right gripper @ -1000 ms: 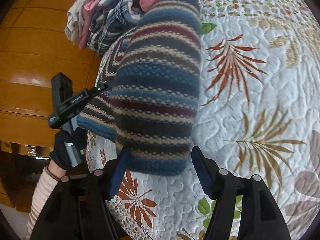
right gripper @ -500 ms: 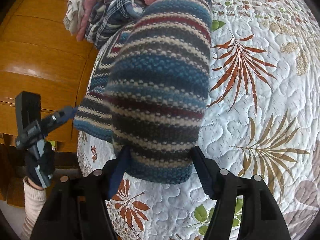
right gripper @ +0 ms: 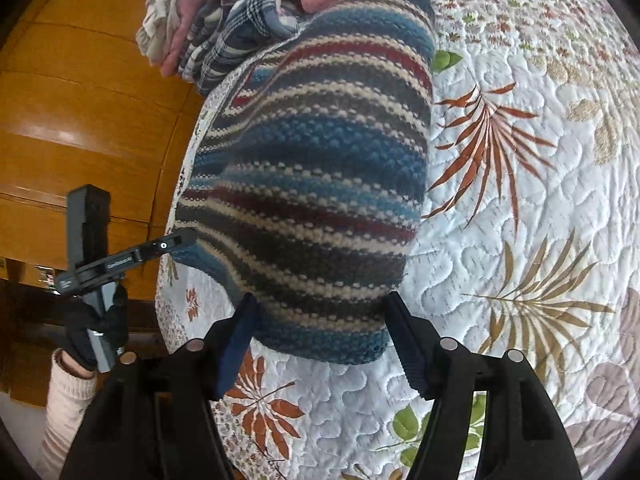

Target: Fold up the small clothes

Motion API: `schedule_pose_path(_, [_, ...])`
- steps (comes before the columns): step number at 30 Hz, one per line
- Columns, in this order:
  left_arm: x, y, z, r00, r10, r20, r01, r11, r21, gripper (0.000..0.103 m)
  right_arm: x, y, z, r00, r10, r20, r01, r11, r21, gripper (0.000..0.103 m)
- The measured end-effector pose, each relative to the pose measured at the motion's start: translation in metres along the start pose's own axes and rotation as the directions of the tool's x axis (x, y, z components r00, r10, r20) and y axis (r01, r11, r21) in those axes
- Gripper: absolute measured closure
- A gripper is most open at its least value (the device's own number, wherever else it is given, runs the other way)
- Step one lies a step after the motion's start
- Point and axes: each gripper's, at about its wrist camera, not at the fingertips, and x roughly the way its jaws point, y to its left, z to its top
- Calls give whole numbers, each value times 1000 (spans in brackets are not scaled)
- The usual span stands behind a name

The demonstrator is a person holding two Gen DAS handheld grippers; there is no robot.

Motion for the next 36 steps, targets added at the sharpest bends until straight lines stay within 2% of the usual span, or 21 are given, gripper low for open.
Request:
schedule_pose_path(5, [13, -1, 1, 998, 57, -15, -56, 997, 45, 91, 12, -4, -3, 1000, -10, -18, 10, 1000, 5, 36])
schedule_pose_path(6, [17, -1, 2, 998, 68, -17, -67, 996, 52, 91, 13, -4, -4, 1000, -22, -15, 22, 1000, -5, 41])
schedule_pose_path(9, [26, 1, 2, 996, 88, -24, -87, 995, 58, 89, 26, 0, -10, 990, -137, -34, 135, 989, -68, 53])
schedule_pose_path(16, [32, -2, 5, 995, 98, -16, -97, 993, 61, 83, 36, 1, -16, 984, -169, -47, 165, 983, -78, 63])
schedule_pose_path(17, [33, -2, 3, 994, 106, -14, -105, 993, 59, 77, 37, 2, -17, 985, -168, -46, 165, 983, -78, 65])
schedule_pose_path(18, [35, -2, 2, 993, 117, -14, -116, 992, 53, 65, 38, 3, -17, 985, -166, -44, 162, 983, -81, 68])
schedule_pose_path(20, [34, 4, 1, 993, 113, -16, -112, 993, 39, 60, 36, 3, -17, 985, -166, -44, 162, 984, -79, 70])
schedule_pose_path(22, [27, 8, 2, 997, 68, -25, -68, 997, 20, 60, 35, 2, -16, 987, -150, -58, 145, 987, -74, 67])
schedule_pose_path(23, [22, 8, 3, 998, 57, -19, -56, 998, 23, 58, 34, 2, -14, 986, -144, -86, 138, 988, -72, 56])
schedule_pose_path(25, [12, 6, 4, 997, 73, -4, -73, 996, 46, 50, 28, 4, -11, 984, -142, -104, 135, 988, -72, 48])
schedule_pose_path(27, [3, -1, 5, 996, 83, 13, -83, 993, 89, 47, 18, 8, -7, 986, -139, -93, 131, 988, -87, 33])
schedule_pose_path(31, [-17, -13, 10, 998, 46, 48, -52, 991, 120, 46, -6, 10, 3, 993, -109, -38, 105, 991, -78, 31])
schedule_pose_path(33, [-33, -14, 15, 997, -16, 74, 7, 992, 124, 46, -12, 6, 6, 994, -107, -20, 106, 992, -65, 31])
schedule_pose_path(35, [-53, -10, 22, 987, -84, 135, 70, 992, 109, 45, -13, -3, 5, 993, -112, -20, 111, 993, -48, 31])
schedule_pose_path(36, [-58, -6, 25, 982, -94, 161, 82, 993, 83, 42, -12, -7, 5, 993, -116, -23, 115, 993, -34, 31])
